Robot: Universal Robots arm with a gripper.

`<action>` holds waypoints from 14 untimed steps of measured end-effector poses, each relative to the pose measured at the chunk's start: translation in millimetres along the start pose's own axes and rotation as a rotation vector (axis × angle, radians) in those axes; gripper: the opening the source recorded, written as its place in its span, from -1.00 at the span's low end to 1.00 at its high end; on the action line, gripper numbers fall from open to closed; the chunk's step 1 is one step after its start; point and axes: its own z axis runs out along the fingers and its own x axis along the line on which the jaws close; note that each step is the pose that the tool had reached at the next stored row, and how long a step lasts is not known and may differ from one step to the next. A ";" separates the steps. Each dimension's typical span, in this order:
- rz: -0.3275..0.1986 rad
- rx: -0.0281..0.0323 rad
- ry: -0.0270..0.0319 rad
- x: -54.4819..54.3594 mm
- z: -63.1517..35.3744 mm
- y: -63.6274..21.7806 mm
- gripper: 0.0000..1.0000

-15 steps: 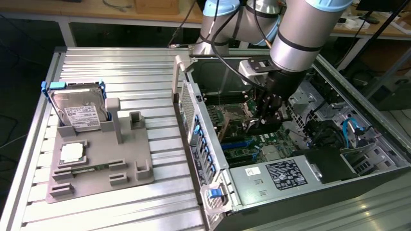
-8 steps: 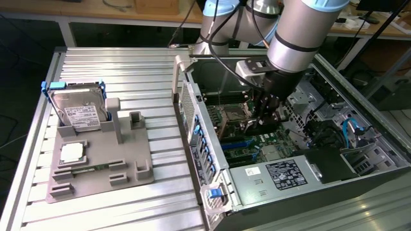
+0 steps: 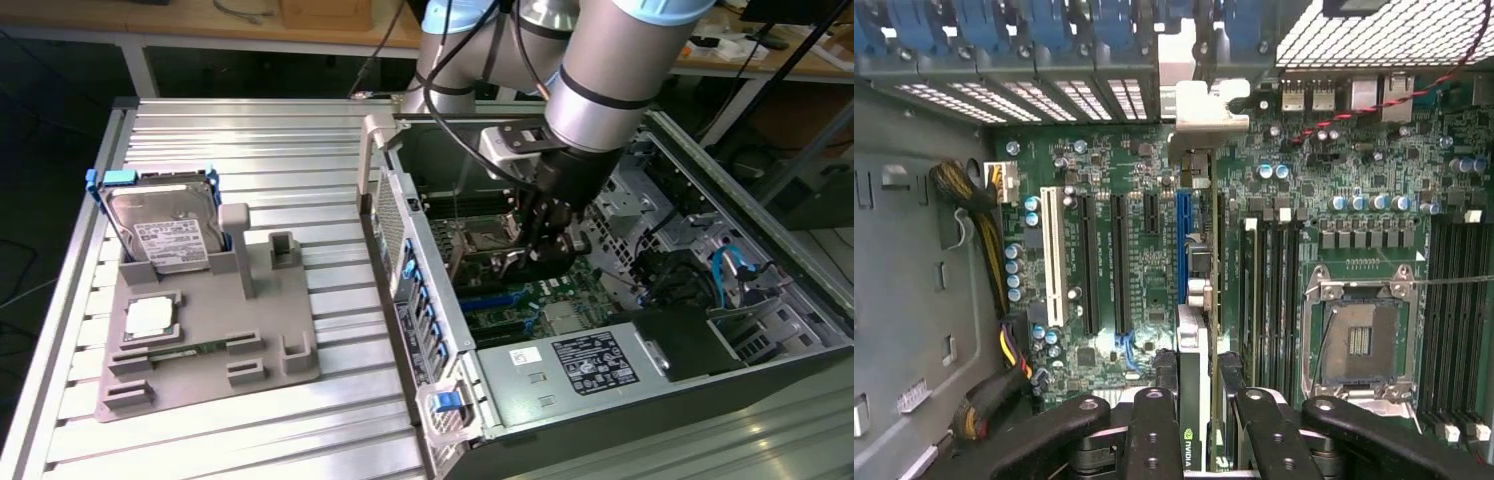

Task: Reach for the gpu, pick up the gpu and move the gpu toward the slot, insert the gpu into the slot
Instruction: 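Insert the gpu into the slot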

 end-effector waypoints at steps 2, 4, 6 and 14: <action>0.000 0.0000 0.0001 0.1 0.0 2.4 -0.47; 0.000 0.0000 -0.0001 0.2 0.1 4.9 -0.47; 0.000 0.0000 -0.0001 0.3 0.1 7.0 -0.47; 0.000 0.0000 -0.0002 0.5 2.8 13.1 -0.47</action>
